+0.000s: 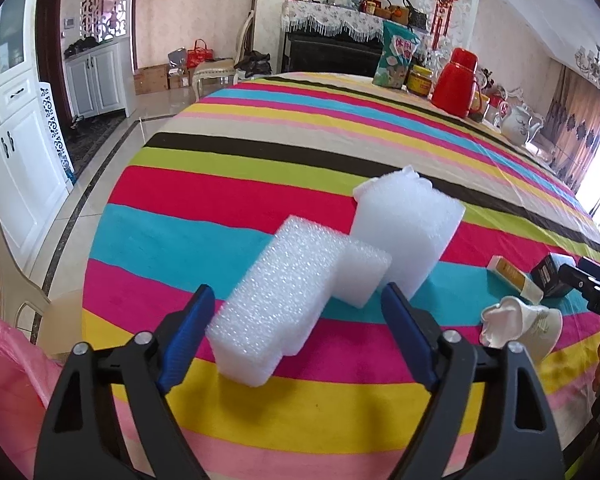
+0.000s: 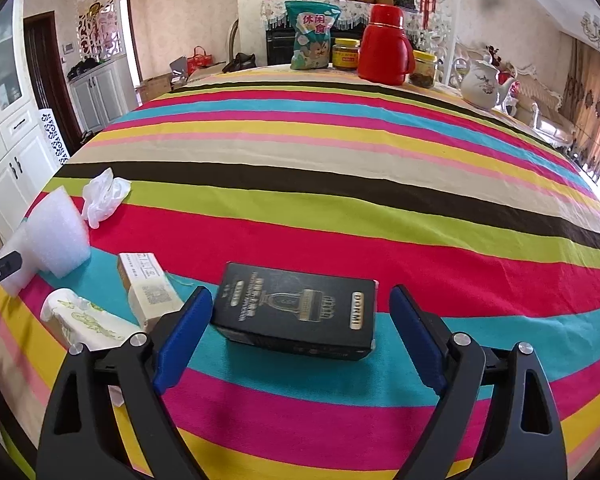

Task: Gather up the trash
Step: 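Grasp the white foam block with the left tool while the right tool grasps the black DORMI box, then carry the foam block and black box over the pink bin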

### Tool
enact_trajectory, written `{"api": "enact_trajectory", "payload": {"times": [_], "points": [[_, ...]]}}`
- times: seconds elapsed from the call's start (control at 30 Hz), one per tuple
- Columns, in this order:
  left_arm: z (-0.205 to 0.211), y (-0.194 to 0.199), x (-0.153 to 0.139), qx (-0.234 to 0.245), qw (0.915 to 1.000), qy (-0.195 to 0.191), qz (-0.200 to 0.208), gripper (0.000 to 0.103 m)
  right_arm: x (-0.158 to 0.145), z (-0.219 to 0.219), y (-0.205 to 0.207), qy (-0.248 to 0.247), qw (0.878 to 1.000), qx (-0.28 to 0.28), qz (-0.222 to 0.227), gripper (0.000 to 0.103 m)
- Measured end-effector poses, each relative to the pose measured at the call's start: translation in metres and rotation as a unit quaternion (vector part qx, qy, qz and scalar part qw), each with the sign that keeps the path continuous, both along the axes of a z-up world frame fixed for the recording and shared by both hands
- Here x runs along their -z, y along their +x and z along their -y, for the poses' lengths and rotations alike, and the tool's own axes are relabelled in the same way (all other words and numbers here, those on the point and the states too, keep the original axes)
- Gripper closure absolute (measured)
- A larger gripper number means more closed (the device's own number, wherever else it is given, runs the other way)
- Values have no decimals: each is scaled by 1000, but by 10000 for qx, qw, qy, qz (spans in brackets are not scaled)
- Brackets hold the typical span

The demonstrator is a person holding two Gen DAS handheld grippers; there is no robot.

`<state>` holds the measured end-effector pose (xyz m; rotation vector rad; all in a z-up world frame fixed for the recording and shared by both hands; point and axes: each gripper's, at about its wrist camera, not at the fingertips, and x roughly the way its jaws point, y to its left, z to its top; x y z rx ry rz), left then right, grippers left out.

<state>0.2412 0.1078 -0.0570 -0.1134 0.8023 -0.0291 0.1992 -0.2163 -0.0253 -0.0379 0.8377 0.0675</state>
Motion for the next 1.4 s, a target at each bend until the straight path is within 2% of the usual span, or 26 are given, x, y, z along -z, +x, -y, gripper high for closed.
{"api": "enact_trajectory", "payload": {"times": [0.1,0.23,0.37,0.67,1.03,1.4], "points": [[2,0,3,52,9999,28,-90,33,5,-1,2,-43,10000,-14,-79,19],[6,-1,4,150,9997,58,-158,55,9,3,5,13,9999,79,-137,19],[9,-5,3,218,9997,49,-141,60,13,2,7,41,9998,58,-204,19],[12,-20,-6,177,9998,-53,-53,64,13,3,7,60,9999,77,-136,22],[17,-50,-23,59,9999,-108,108,64,-11,-7,-10,133,9995,-121,243,22],[10,-94,-57,-166,9990,-26,422,64,-40,-28,-31,276,9966,-487,596,22]]}}
